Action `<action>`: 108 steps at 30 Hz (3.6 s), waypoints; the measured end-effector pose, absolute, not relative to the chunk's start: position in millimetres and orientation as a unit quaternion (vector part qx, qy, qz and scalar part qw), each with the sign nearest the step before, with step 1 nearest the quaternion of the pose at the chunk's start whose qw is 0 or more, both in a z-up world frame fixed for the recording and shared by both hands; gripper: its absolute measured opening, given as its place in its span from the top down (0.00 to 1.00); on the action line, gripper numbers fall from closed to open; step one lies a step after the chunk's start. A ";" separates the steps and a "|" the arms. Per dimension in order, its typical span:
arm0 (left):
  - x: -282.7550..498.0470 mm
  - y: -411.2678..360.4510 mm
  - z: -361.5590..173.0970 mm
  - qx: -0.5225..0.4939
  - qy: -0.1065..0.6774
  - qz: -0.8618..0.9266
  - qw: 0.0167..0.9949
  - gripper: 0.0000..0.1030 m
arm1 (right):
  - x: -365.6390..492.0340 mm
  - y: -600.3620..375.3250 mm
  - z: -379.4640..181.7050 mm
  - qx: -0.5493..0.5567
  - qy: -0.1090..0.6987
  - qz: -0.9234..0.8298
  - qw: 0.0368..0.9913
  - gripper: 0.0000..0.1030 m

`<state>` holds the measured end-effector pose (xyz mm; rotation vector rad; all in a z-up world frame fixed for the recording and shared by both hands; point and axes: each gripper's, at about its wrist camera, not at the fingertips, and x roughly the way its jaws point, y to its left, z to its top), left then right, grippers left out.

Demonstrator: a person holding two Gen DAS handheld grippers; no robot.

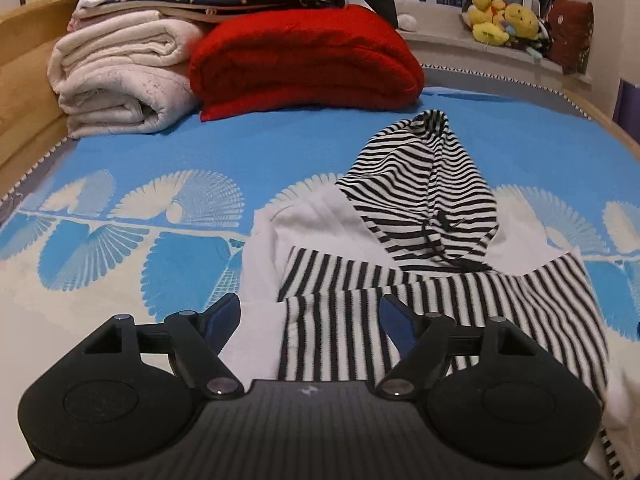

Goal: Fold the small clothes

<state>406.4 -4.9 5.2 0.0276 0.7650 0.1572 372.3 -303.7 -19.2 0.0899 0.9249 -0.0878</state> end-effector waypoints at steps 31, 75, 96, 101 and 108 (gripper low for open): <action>805.4 -99.8 -64.6 0.006 0.411 0.030 0.911 0.33 | 385.2 -293.5 -63.3 -0.118 0.485 -0.011 0.867 0.27; 457.5 64.5 -81.0 -0.238 0.601 0.035 0.762 0.51 | 419.8 -295.6 -54.6 0.369 0.459 -0.021 0.808 0.34; 463.2 53.8 -41.8 -0.218 0.533 0.056 0.816 0.96 | 416.2 -283.2 -35.8 0.329 0.408 0.053 0.850 0.98; 459.6 64.7 8.7 -0.209 0.424 0.019 0.881 0.97 | 403.2 -308.1 -6.4 0.364 0.356 0.170 0.844 0.99; 468.8 101.3 4.9 -0.233 0.438 0.012 0.868 0.97 | 402.3 -322.6 -28.5 0.307 0.495 0.207 0.786 0.99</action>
